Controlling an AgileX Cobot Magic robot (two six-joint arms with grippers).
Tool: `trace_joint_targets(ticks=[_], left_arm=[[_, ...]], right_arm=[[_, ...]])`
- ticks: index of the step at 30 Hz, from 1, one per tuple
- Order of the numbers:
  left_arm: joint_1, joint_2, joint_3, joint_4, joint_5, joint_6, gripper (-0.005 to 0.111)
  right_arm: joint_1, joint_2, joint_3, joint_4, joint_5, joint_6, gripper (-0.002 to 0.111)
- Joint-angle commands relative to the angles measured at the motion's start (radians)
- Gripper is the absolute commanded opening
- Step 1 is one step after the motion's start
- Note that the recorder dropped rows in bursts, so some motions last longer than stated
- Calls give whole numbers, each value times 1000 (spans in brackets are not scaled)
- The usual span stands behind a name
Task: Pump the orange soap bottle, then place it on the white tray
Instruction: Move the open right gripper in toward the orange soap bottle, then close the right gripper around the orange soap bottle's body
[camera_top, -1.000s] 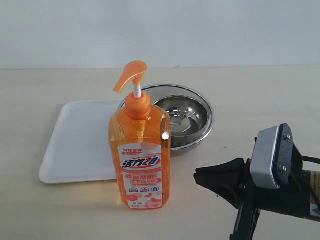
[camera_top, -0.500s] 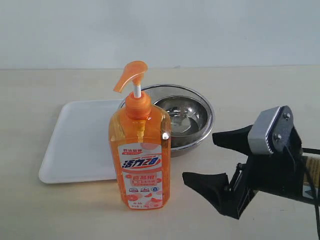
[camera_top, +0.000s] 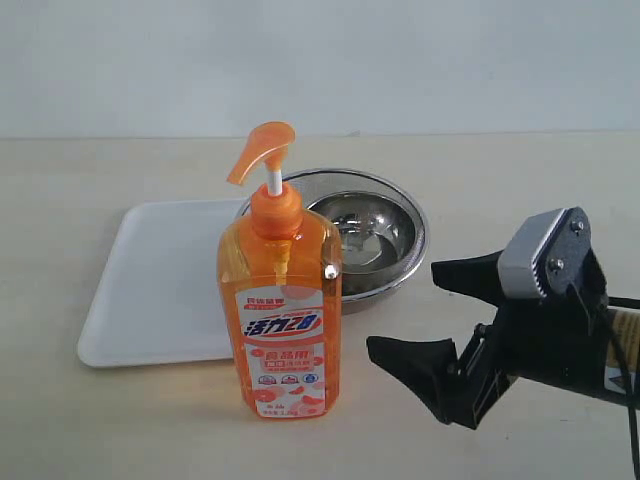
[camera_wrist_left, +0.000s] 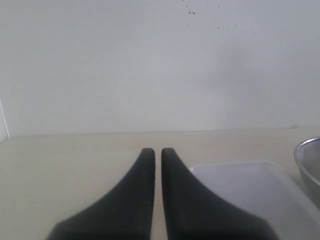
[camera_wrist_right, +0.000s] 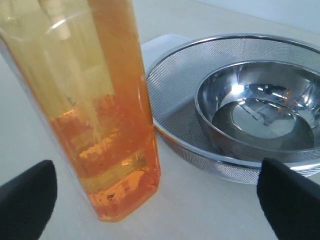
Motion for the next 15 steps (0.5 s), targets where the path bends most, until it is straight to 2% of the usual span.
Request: trace_joint_targets(ticks=[1,5,15], left_arm=[[-8,-1,4,-10,-10,-15,5],[-8,-1,4,-10,-10,-23,5],[-8,-1,4,-10,-10,-23,5]], right_arm=[[0,0,-2,-3,4,-60,105],[0,0,-36,-90,43,-66,105],[0,1,-235,-383,109,161,105]])
